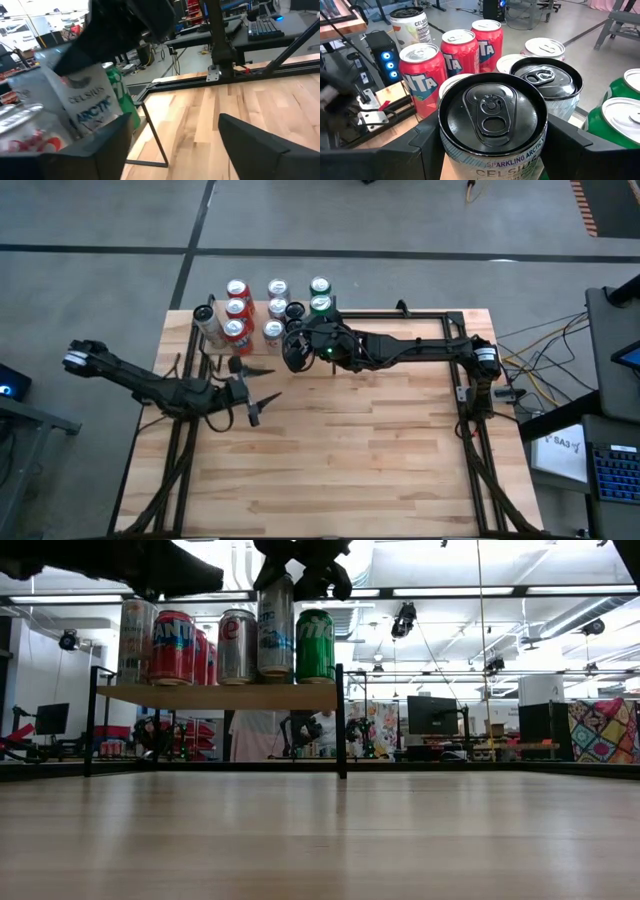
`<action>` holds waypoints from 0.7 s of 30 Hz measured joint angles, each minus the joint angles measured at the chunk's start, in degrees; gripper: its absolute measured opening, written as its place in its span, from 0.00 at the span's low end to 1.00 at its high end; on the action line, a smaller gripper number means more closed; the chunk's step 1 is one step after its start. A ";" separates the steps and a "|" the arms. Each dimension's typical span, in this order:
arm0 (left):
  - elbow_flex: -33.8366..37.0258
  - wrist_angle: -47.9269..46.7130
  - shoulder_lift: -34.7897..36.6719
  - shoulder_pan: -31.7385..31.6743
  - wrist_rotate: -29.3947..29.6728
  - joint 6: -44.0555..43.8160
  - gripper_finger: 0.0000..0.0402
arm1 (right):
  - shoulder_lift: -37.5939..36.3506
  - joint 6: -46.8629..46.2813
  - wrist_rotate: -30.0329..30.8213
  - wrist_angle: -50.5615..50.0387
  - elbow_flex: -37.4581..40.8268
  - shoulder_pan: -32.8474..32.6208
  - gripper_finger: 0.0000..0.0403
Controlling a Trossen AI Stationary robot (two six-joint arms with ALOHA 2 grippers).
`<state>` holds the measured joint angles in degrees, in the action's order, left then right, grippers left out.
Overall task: Place canned beverage on shelf
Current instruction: Put the white and blue soda can aligned with the other white and blue soda can on the shelf
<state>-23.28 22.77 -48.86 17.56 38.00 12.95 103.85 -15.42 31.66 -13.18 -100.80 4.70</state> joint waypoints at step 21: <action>0.91 23.58 -22.25 -10.05 3.89 1.52 0.03 | 0.00 0.00 -0.02 0.23 0.49 -0.01 0.59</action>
<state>-22.37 46.34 -71.11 7.51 41.89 14.47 103.85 -15.42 31.64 -12.95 -100.31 4.69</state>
